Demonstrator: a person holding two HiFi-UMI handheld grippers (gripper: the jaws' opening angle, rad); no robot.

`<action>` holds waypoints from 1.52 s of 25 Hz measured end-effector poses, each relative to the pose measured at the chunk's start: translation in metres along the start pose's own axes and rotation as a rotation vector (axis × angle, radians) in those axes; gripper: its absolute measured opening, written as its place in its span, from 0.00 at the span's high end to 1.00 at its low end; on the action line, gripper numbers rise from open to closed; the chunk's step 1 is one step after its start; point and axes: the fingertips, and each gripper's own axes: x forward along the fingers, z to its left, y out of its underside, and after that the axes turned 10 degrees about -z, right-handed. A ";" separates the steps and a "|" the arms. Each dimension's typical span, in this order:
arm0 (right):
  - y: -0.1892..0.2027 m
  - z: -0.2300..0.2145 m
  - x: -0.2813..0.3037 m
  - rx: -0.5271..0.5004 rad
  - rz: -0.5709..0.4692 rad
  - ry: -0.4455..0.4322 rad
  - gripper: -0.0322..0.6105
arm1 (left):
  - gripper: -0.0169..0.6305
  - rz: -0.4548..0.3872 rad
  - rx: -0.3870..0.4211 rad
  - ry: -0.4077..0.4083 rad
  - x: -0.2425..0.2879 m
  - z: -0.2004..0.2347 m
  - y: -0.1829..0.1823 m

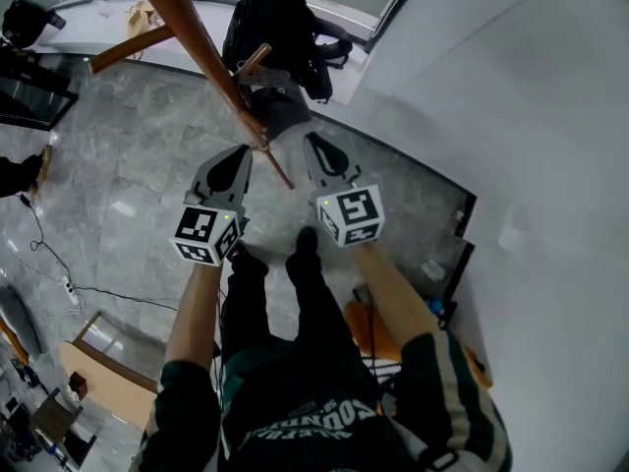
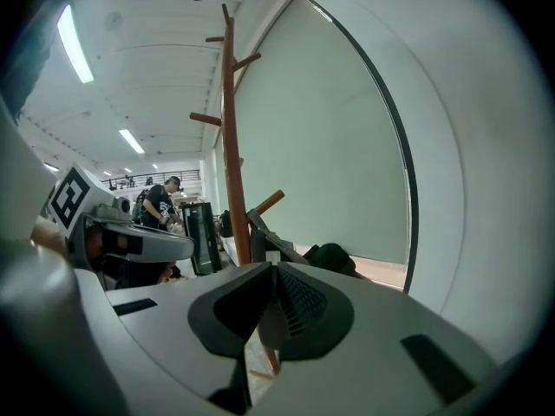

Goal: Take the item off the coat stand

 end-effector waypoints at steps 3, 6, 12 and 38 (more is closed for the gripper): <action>0.015 -0.005 -0.002 0.004 0.027 0.018 0.94 | 0.97 0.012 -0.007 -0.002 0.000 0.000 0.009; 0.025 -0.007 -0.002 0.020 0.040 0.019 0.85 | 0.97 0.011 -0.003 -0.004 0.001 0.001 0.013; 0.051 -0.008 -0.003 0.027 0.066 0.012 0.78 | 0.97 0.032 -0.006 0.000 0.000 0.001 0.028; 0.167 -0.068 0.074 -0.002 0.302 -0.001 0.66 | 0.97 0.098 -0.047 -0.052 -0.022 0.024 0.066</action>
